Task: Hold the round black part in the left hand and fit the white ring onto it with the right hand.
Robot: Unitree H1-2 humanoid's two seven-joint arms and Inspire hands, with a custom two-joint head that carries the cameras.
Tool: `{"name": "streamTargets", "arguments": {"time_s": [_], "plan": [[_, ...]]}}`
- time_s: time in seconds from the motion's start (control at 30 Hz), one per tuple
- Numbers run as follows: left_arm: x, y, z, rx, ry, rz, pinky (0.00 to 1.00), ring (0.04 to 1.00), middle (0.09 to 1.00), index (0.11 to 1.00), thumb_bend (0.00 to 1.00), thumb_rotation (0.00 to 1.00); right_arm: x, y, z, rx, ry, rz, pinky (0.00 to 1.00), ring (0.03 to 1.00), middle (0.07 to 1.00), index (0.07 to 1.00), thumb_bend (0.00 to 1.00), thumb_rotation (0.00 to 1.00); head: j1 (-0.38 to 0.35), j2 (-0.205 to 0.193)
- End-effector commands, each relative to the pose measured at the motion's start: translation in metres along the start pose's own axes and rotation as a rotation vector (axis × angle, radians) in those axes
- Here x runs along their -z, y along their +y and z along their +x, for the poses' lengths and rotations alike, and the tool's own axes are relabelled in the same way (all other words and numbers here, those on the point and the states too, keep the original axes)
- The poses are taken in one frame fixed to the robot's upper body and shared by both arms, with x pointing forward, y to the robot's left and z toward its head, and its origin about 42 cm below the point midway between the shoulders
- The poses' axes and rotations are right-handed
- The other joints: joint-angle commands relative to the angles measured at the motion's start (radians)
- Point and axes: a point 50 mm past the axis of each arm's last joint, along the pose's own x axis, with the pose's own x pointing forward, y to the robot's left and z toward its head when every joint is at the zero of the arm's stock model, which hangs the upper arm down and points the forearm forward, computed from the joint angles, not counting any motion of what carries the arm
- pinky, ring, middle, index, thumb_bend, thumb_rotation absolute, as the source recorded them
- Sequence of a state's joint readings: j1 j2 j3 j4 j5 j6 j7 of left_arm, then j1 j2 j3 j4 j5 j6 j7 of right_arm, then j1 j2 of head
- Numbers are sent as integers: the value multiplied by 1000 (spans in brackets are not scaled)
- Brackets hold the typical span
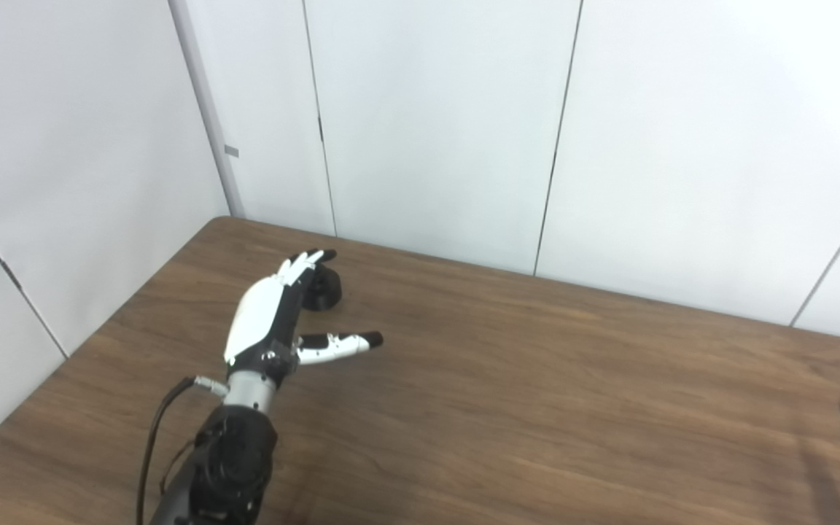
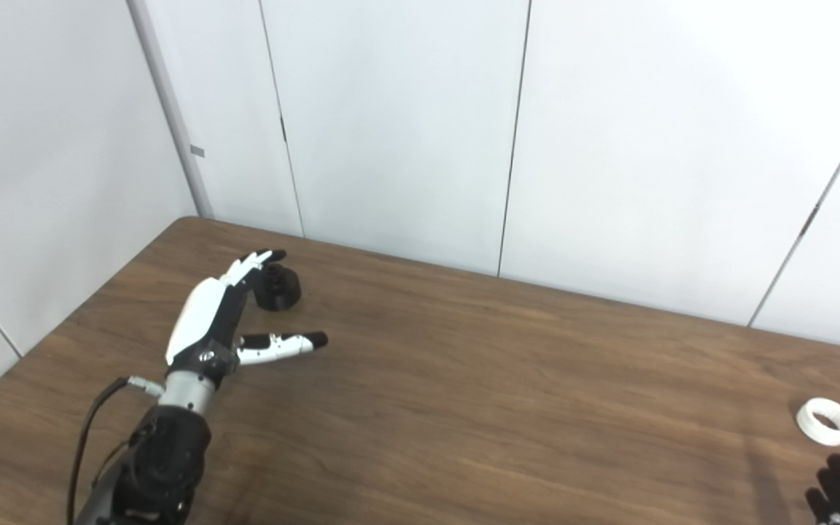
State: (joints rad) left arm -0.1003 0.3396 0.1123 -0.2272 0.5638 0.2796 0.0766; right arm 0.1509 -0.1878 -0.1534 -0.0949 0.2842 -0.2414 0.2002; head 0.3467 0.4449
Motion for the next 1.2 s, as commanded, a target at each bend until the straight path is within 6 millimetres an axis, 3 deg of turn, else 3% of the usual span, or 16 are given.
{"name": "streamTargets", "arguments": {"time_s": [0.0, 0.63, 1.17], "plan": [[-8, 19, 20, -83, -43, 61, 1000, 1000, 959, 897, 1000, 395, 33, 4, -26, 32, 113, 37, 1000, 1000, 993, 1000, 567, 1000, 1, 1], [29, 27, 95, -84, 73, 249, 1000, 1000, 976, 866, 1000, 398, 34, 4, -26, 35, 112, 22, 1000, 1000, 986, 1000, 563, 1000, -15, 5], [37, 12, 146, 11, 171, 266, 1000, 1000, 977, 847, 1000, 429, 31, 6, -30, 38, 122, 12, 1000, 1000, 983, 1000, 603, 1000, -29, 14]]}}
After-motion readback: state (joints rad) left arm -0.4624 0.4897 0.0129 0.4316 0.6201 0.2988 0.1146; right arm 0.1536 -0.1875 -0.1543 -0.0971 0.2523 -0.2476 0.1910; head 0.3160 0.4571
